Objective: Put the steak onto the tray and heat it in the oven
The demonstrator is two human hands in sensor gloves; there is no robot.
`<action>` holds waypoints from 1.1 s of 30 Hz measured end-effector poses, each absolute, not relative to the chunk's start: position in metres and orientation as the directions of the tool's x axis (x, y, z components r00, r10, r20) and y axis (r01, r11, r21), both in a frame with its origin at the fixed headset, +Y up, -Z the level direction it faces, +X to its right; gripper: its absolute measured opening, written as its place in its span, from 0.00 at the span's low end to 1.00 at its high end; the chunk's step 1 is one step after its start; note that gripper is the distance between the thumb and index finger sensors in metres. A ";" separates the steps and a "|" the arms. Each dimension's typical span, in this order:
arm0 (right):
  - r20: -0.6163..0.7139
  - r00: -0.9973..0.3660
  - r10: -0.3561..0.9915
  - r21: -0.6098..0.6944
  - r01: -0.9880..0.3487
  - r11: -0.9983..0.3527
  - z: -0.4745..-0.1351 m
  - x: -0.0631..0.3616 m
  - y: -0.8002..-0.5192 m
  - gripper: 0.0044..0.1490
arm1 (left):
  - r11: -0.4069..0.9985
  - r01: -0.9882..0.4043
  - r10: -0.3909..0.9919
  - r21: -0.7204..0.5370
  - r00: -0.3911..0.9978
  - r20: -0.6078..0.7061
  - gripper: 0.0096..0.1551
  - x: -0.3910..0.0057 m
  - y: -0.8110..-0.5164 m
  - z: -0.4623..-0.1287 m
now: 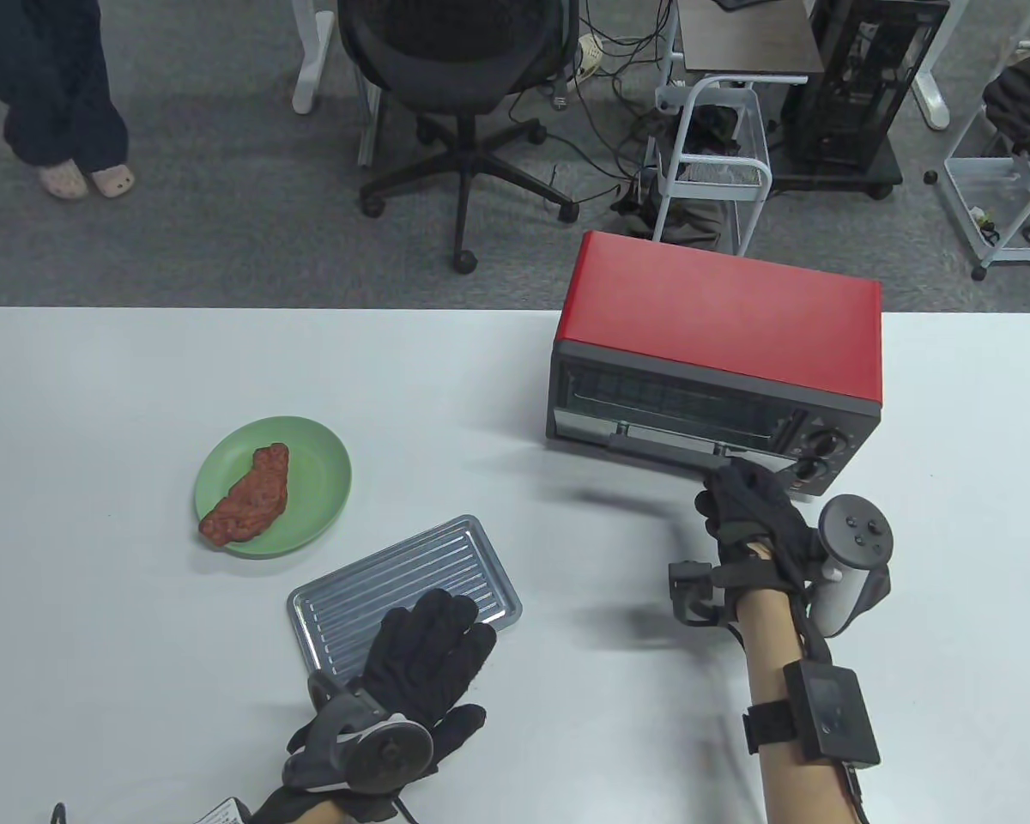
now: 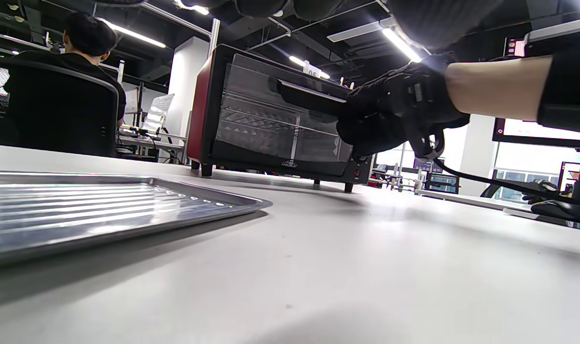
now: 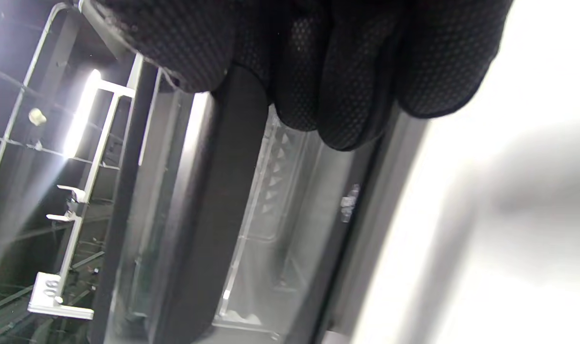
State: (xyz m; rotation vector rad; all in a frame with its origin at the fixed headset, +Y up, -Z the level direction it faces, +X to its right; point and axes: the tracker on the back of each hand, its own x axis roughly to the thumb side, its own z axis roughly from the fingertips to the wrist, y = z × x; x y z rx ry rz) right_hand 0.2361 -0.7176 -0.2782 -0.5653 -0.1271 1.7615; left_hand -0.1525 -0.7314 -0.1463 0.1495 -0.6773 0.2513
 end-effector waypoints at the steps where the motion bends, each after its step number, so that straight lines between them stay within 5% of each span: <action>1: -0.314 -0.178 0.933 -0.372 -0.881 -0.293 -0.275 0.235 -0.719 0.31 | 0.960 -0.276 0.179 0.055 0.750 0.636 0.49 -0.152 -0.731 -0.146; 15: -0.418 -0.267 0.868 -0.110 -0.934 -0.340 -0.236 0.224 -0.747 0.47 | 0.958 -0.282 0.185 0.054 0.750 0.635 0.48 -0.153 -0.730 -0.144; 24: -0.508 -0.105 0.855 -0.020 -0.991 -0.134 -0.225 0.221 -0.771 0.54 | 0.959 -0.281 0.193 0.041 0.752 0.631 0.48 -0.153 -0.731 -0.144; 33: -0.548 -0.069 0.833 0.022 -0.997 -0.068 -0.217 0.221 -0.782 0.57 | 0.959 -0.282 0.197 0.039 0.755 0.625 0.48 -0.153 -0.731 -0.145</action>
